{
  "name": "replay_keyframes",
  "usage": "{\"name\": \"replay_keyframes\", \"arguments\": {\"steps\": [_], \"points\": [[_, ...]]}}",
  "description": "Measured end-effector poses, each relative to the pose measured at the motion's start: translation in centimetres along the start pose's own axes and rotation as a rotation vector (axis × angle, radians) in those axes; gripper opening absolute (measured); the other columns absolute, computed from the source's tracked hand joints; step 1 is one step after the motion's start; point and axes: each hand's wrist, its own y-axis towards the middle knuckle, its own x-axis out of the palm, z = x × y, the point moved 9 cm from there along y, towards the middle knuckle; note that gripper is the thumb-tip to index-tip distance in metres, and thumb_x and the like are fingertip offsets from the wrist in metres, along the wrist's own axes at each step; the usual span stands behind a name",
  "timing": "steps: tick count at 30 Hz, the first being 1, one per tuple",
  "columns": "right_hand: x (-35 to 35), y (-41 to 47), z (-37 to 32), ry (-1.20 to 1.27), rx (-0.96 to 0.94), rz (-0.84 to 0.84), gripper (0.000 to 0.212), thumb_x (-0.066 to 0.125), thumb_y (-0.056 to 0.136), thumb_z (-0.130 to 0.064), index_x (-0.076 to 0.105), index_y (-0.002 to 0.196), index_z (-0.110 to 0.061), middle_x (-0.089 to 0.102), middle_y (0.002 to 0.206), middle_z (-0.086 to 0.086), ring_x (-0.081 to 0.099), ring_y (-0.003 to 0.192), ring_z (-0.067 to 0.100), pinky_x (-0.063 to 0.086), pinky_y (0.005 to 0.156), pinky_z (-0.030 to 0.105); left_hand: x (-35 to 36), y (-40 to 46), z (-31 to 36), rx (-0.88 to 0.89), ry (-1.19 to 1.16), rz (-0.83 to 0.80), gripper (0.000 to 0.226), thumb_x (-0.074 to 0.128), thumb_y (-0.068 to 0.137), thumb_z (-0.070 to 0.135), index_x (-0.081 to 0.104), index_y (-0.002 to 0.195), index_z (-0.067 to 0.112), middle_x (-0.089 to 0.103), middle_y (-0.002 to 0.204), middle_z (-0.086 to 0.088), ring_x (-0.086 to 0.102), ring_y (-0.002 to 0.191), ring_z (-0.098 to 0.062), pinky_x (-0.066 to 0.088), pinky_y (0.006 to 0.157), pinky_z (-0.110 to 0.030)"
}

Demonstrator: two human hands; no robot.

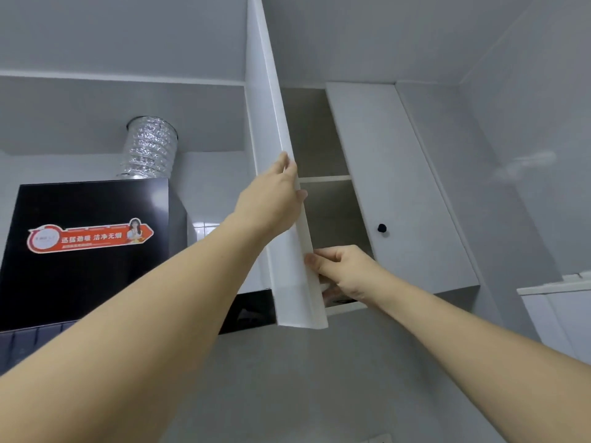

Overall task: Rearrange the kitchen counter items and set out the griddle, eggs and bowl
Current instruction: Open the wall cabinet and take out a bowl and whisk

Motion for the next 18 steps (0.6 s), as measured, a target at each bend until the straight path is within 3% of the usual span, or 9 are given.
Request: {"name": "replay_keyframes", "arguments": {"steps": [4,10,13,15,17,18], "points": [[2.3,0.1,-0.8,-0.079,0.023,-0.004,0.035,0.064,0.086,-0.048,0.073,0.107,-0.020,0.074,0.087,-0.006,0.065,0.075,0.012,0.049,0.063,0.025,-0.9,-1.0,-2.2,-0.066,0.062,0.054,0.047,0.047,0.100,0.033,0.037,0.136,0.004,0.034,0.142,-0.003,0.055,0.103,-0.029,0.034,0.062,-0.033],[3.6,0.5,-0.9,-0.071,0.034,0.012,0.062,0.069,0.067,-0.061,0.070,0.115,-0.021,0.071,0.106,-0.008,0.067,0.094,0.022,0.054,0.084,0.039,-2.0,-1.8,-3.5,-0.081,0.096,0.023,0.044,0.049,0.099,0.032,0.040,0.133,0.005,0.039,0.137,0.002,0.050,0.109,-0.025,0.034,0.067,-0.034],[3.3,0.3,-0.5,-0.127,0.068,-0.023,0.060,0.064,0.071,-0.063,0.072,0.107,-0.015,0.068,0.094,-0.002,0.062,0.086,0.025,0.053,0.071,0.035,-2.1,-1.4,-3.0,-0.107,0.122,0.017,0.042,0.050,0.098,0.029,0.041,0.131,0.004,0.040,0.135,-0.001,0.047,0.112,-0.027,0.034,0.071,-0.035],[2.6,0.2,-0.1,-0.236,0.098,-0.051,0.074,0.059,0.072,-0.071,0.068,0.099,-0.003,0.055,0.078,0.003,0.049,0.068,0.020,0.041,0.057,0.027,-1.8,-1.4,-2.5,-0.126,0.221,0.001,0.046,0.047,0.098,0.025,0.038,0.136,0.002,0.039,0.140,-0.005,0.042,0.123,-0.031,0.037,0.089,-0.037],[0.6,0.4,-0.2,-0.467,0.032,-0.029,0.070,0.052,0.079,-0.073,0.065,0.081,-0.004,0.048,0.063,-0.002,0.041,0.058,0.017,0.035,0.053,0.025,-1.3,-1.6,-1.8,-0.163,0.384,-0.025,0.056,0.040,0.096,0.016,0.024,0.147,-0.001,0.023,0.155,-0.011,0.021,0.142,-0.035,0.018,0.116,-0.046],[-1.2,0.5,-0.5,-0.678,-0.034,0.005,0.062,0.045,0.087,-0.069,0.062,0.073,-0.010,0.053,0.065,-0.004,0.046,0.059,0.018,0.041,0.057,0.027,-0.9,-1.6,-1.1,-0.185,0.454,-0.035,0.061,0.034,0.094,0.013,0.014,0.150,-0.003,0.011,0.160,-0.014,0.008,0.147,-0.036,0.005,0.120,-0.048]]}}
